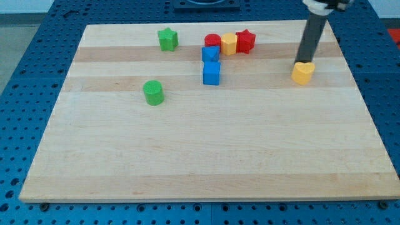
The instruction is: Point your arm towards the red star
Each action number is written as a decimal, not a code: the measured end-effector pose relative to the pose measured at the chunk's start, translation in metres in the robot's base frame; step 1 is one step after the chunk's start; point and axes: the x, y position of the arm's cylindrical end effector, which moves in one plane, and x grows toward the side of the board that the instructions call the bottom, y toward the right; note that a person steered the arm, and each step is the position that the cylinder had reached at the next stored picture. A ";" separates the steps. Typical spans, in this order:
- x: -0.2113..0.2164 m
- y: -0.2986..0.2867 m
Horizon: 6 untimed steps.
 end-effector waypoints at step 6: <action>-0.133 -0.080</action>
